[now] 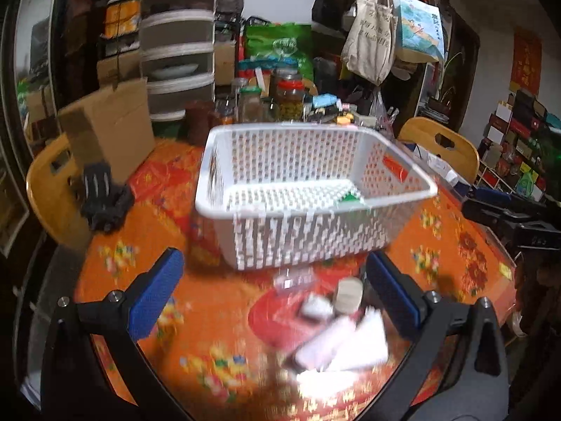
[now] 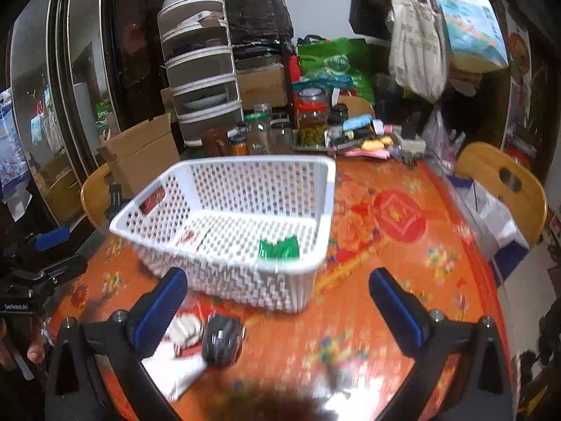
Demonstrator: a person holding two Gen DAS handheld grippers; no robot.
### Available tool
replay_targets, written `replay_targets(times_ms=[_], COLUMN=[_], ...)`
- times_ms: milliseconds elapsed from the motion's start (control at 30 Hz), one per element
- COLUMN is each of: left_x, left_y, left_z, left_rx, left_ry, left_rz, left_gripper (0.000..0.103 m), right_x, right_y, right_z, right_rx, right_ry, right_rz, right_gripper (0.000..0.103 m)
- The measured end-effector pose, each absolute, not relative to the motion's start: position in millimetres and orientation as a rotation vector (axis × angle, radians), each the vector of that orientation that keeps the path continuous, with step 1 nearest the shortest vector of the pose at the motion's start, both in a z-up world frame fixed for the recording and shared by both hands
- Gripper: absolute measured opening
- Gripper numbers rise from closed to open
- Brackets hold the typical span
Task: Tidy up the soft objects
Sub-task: 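Move both grippers back from the basket toward the towels on the table, then grasp the white rolled towel with the left gripper while the right gripper grasps the folded white cloth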
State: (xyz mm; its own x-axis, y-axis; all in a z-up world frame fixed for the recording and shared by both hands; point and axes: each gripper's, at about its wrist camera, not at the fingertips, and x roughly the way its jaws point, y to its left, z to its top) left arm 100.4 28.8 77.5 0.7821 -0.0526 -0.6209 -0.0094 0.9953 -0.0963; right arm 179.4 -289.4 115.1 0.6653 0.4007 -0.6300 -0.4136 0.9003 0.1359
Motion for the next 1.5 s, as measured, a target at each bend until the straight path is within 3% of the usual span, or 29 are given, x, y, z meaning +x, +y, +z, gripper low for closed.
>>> replay_targets(times_ms=[400,867,1000,1133,1300,1500], left_x=[70,75,81,85,87,77], left_y=[14,-1,-2,-6,-16,-14], left_z=[-20,-42,-46,-52,-56,-52], left_rx=[-0.153,-0.172,-0.169,-0.165,-0.135,-0.133], left_ry=[0.795,0.796,0.801,0.811,0.801,0.76], left_rz=[-0.086,-0.146,-0.157,-0.162,-0.173,-0.139], left_gripper=[0.103,0.101,0.092,0.07,0.05,0.036], right_x=[128,97,88,83,85,83], right_y=[-284,-264,-257,-245,-246,-244], right_z=[40,1,-8,-14,-15,-14], right_rx=[0.013,0.054,0.044,0.015,0.023,0.025], right_ry=[0.785,0.836,0.851,0.864,0.862,0.861], right_rz=[0.541,0.6,0.617,0.638,0.628,0.653], right_gripper=[0.102,0.089,0.081,0.075,0.075,0.075])
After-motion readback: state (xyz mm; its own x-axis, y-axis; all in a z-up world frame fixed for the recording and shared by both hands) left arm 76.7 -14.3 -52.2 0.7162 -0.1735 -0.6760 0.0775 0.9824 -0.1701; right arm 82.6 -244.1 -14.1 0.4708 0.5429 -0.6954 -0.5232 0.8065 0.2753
